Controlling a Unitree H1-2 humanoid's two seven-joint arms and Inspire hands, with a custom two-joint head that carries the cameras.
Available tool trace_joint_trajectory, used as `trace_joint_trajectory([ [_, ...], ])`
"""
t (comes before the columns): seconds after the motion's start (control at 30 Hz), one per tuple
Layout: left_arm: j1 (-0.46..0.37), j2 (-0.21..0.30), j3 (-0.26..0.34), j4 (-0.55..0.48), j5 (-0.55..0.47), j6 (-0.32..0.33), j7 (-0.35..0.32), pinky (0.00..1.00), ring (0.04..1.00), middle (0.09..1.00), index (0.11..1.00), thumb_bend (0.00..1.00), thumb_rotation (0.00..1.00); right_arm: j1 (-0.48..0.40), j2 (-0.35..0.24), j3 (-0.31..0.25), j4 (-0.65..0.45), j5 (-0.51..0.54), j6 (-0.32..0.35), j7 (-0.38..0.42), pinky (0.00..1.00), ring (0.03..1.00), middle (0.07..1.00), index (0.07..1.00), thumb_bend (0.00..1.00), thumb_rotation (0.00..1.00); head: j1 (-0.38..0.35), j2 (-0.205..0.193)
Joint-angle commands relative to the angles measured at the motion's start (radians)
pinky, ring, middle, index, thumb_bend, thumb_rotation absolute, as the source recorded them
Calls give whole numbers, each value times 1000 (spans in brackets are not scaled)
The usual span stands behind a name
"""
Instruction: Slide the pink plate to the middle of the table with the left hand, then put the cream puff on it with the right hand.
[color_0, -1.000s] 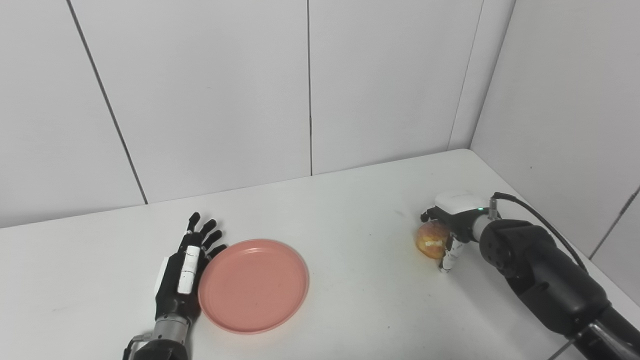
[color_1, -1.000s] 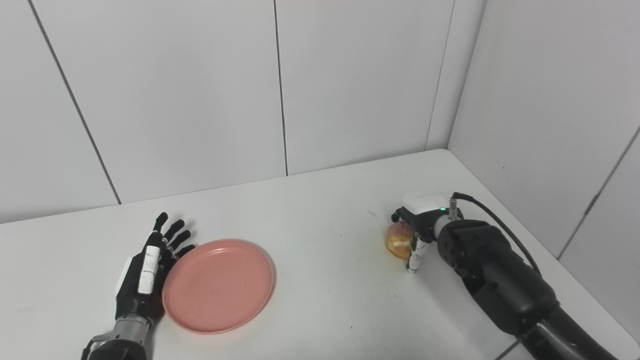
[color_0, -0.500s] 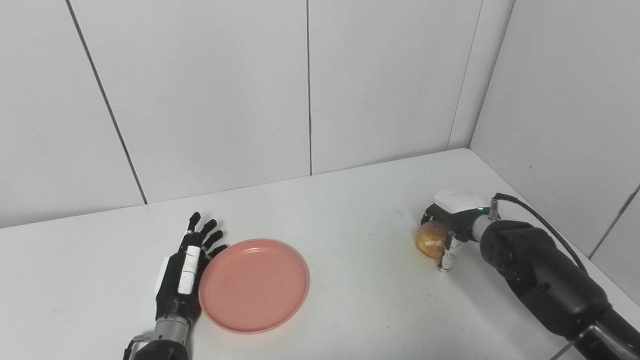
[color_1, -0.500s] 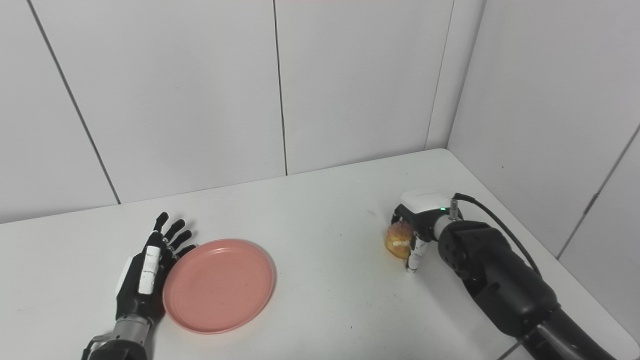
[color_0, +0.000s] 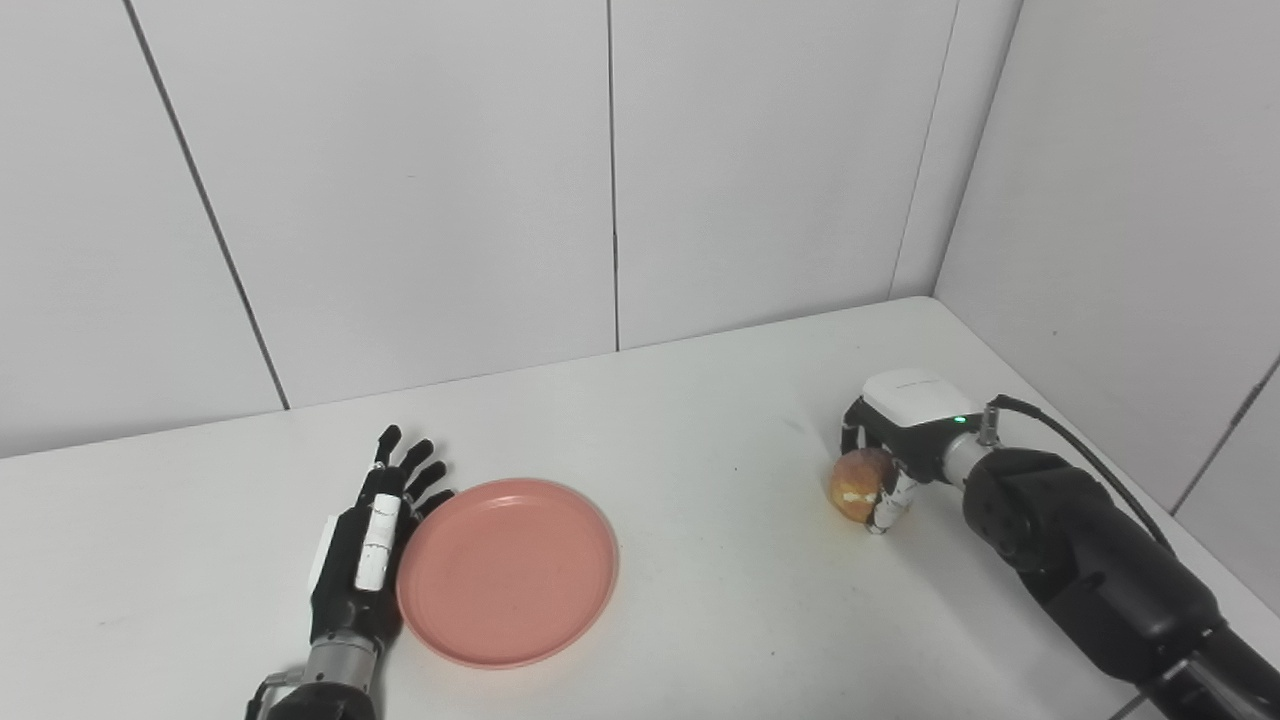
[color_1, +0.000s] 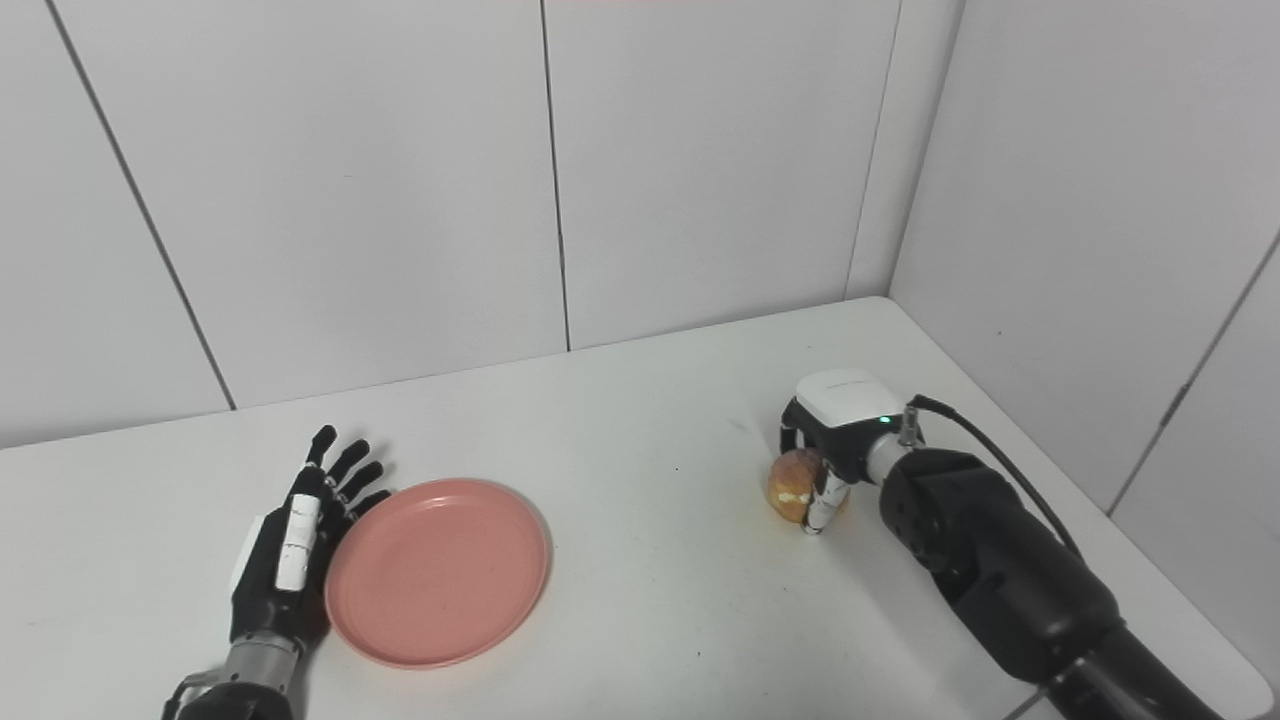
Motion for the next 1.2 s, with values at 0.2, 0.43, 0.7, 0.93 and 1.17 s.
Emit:
trace_joint_trajectory([
  [0.2,71,-20,-12,34,4,-2,-3,775,864,914,1000,887,832,-19,-24,-13,-25,-11,-4,-16,173,256,416,491,526,0,6,1],
  [0.43,70,-18,-13,34,2,-3,-6,780,866,914,1000,878,832,-24,-25,-16,-54,-15,3,0,171,257,417,493,526,0,10,3],
  [0.7,74,-18,-18,23,11,-1,-4,775,868,914,1000,868,831,-32,-25,-17,-108,-16,-18,-2,234,317,430,494,528,0,17,4],
  [0.93,76,-20,-17,19,10,6,-4,781,870,918,1000,866,828,-43,-7,-20,-179,-21,-6,20,284,370,420,513,523,0,25,5],
  [1.17,80,-25,-24,8,24,11,5,781,870,917,1000,879,839,-43,53,-37,-264,-77,8,-8,293,373,446,497,529,0,47,12],
])
